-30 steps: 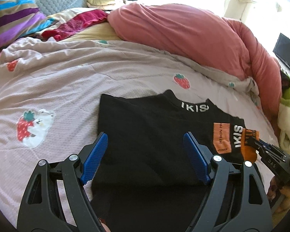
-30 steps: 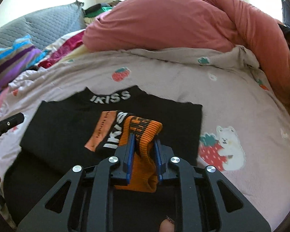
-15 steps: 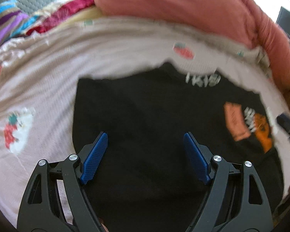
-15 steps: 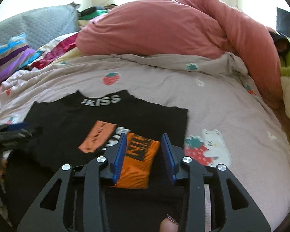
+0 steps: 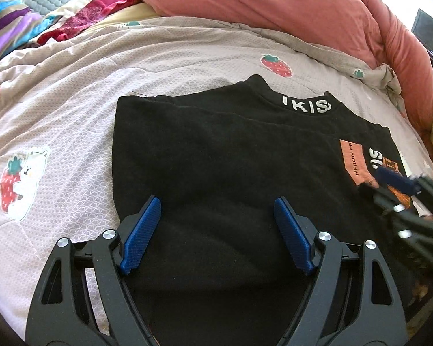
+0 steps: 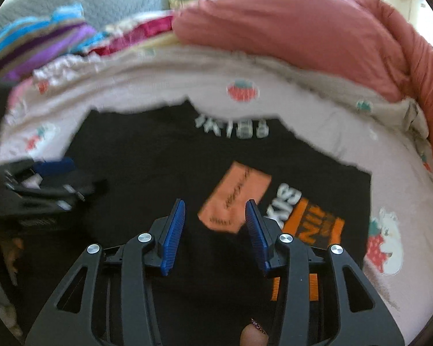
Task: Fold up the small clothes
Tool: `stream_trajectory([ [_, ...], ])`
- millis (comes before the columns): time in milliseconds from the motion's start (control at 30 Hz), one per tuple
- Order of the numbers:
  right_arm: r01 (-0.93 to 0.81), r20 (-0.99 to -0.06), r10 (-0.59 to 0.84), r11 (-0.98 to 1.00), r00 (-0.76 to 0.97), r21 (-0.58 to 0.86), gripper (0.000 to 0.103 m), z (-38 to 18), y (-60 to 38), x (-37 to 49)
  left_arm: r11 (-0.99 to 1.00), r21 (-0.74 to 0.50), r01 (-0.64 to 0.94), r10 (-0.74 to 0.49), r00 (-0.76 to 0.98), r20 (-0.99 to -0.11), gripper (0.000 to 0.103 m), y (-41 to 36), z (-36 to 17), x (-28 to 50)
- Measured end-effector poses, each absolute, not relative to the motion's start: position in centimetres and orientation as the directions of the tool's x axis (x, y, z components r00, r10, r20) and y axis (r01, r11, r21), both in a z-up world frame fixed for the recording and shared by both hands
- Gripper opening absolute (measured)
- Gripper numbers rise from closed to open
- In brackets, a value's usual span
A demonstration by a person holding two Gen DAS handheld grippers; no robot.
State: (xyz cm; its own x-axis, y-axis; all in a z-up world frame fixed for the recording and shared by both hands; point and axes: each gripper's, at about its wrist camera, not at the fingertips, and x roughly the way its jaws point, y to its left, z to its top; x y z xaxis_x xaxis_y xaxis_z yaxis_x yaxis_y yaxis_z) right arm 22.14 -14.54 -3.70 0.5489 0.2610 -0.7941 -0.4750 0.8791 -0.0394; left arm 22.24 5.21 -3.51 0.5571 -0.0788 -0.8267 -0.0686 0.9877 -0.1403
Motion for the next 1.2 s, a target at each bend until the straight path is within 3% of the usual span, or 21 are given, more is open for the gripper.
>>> stream_trajectory([
  [467, -0.414, -0.813, 0.277, 0.909, 0.513, 0.048, 0.046, -4.7, -17.0, 21.8, 0.987, -0.147, -0.062, -0.088, 0.56, -0.824, 0.073, 5.3, -3.4, 22.2],
  [600, -0.414, -0.795, 0.304, 0.907, 0.525, 0.074, 0.052, -3.8, -17.2, 21.1, 0.989, -0.136, -0.058, -0.08, 0.56, -0.825, 0.073, 5.1, -3.2, 22.1],
  [1200, -0.41, -0.795, 0.307, 0.908, 0.524, 0.081, 0.053, -4.0, -16.9, 19.4, 0.987, -0.148, -0.056, -0.089, 0.575, -0.813, 0.074, 5.1, -2.1, 20.4],
])
